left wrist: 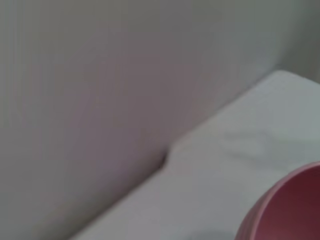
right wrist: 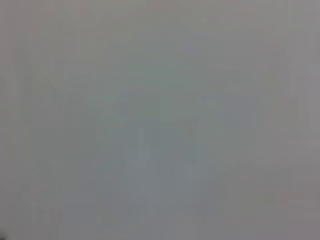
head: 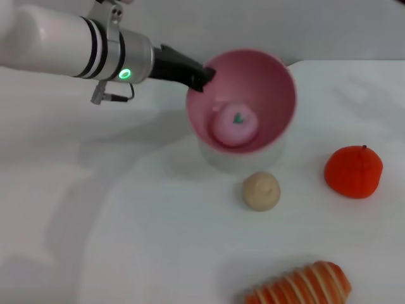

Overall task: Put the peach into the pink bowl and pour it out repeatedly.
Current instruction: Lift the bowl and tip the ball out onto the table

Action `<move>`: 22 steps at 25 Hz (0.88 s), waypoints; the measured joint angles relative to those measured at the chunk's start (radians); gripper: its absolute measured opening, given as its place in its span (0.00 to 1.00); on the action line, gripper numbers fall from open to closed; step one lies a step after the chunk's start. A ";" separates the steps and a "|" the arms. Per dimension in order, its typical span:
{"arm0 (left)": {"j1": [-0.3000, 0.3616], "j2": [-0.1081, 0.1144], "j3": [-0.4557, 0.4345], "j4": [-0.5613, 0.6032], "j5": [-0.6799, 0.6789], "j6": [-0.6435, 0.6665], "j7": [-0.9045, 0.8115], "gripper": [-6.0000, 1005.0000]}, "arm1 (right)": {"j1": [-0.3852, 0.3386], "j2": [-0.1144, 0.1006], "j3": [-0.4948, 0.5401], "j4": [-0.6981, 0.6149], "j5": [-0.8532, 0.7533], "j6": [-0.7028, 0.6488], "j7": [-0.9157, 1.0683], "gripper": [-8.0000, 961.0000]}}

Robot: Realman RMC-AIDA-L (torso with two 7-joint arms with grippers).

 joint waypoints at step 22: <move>0.210 -0.007 0.669 -0.009 -0.201 -1.129 0.192 0.05 | -0.058 0.003 0.093 0.205 0.266 0.038 -0.294 0.58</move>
